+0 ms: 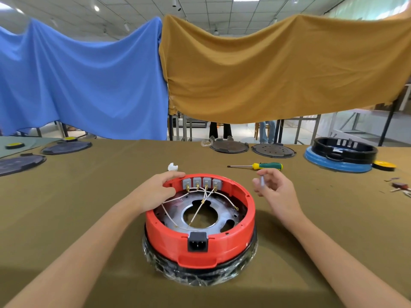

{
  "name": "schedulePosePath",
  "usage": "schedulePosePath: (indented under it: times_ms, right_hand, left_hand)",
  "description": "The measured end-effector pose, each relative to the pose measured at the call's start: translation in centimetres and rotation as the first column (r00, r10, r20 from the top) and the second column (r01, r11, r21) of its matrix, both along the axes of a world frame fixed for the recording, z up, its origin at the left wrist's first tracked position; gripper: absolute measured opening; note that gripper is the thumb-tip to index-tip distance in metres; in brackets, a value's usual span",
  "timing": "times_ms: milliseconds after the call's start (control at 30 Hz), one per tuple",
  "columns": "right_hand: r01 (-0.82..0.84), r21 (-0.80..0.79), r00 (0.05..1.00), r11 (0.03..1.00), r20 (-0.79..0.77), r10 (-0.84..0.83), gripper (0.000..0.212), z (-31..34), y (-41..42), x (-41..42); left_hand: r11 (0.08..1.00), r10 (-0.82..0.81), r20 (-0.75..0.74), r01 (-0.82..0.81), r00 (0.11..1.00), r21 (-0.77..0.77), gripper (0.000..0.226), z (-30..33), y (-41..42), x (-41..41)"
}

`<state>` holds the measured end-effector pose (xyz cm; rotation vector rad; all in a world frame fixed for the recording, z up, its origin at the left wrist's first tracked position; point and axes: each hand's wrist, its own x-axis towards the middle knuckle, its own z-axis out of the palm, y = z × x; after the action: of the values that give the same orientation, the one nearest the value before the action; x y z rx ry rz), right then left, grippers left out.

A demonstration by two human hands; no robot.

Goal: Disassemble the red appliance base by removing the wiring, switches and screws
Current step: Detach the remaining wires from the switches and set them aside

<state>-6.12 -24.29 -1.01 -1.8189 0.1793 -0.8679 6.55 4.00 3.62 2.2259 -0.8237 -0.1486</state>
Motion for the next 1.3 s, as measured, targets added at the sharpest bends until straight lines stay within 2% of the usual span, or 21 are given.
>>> schedulePosePath:
  times_ms: [67,200,333,433,500,567,633,767,900,1067,1200,1300]
  right_hand:
    - [-0.039,0.057,0.998,0.998,0.05,0.036,0.008,0.2,0.3,-0.2]
    - [-0.16,0.243,0.984,0.957,0.115,0.135,0.019,0.7,0.5,-0.6]
    - [-0.311,0.449,0.949,0.838,0.191,0.25,0.013,1.6,0.9,-0.7]
    - [-0.38,0.499,0.925,0.779,0.216,0.312,0.003,2.4,1.0,-0.6]
    - [-0.405,0.5,0.914,0.765,0.219,0.341,0.008,3.1,1.2,-0.4]
    - [-0.413,0.483,0.911,0.773,0.202,0.36,0.013,3.8,1.6,0.1]
    - [-0.396,0.438,0.918,0.807,0.159,0.364,0.022,4.4,2.4,0.8]
    - [-0.28,0.268,0.96,0.922,0.05,0.277,0.033,4.9,4.5,2.3]
    - [-0.16,0.058,0.987,0.985,0.013,0.16,0.035,4.4,5.6,3.3]
    - [-0.089,-0.159,0.996,0.983,-0.009,0.089,0.035,4.4,5.8,3.1]
    - [-0.07,-0.264,0.997,0.962,-0.026,0.066,0.034,4.5,5.9,2.8]
    - [-0.062,-0.299,0.998,0.952,-0.02,0.059,0.033,4.4,6.0,2.7]
  left_hand:
    - [1.0,-0.004,0.017,0.004,1.0,0.021,0.056,0.0,0.0,-0.1]
    - [0.996,-0.024,0.086,0.016,0.996,0.09,0.055,0.2,0.1,0.1]
    - [0.979,-0.062,0.117,0.038,0.991,0.2,0.049,0.9,0.4,0.2]
    - [0.954,-0.098,0.075,0.073,0.992,0.29,0.044,1.7,0.8,0.3]
    - [0.932,-0.105,0.104,0.062,0.989,0.356,0.037,2.0,0.4,0.5]
    - [0.925,-0.111,0.203,0.026,0.973,0.38,0.028,2.1,-0.8,0.6]
    - [0.939,-0.147,0.259,0.052,0.955,0.339,0.027,1.9,-2.3,0.9]
    - [0.952,-0.254,0.195,0.21,0.947,0.223,0.029,1.4,-4.6,1.1]
    - [0.946,-0.263,0.277,0.19,0.924,0.263,0.021,0.4,-5.3,1.7]
    - [0.945,-0.263,0.254,0.195,0.931,0.263,0.018,0.6,-5.1,1.9]
    - [0.903,-0.287,0.261,0.169,0.922,0.396,0.018,1.8,-4.8,1.8]
    - [0.937,-0.263,0.352,0.149,0.898,0.317,0.022,0.7,-5.0,1.0]
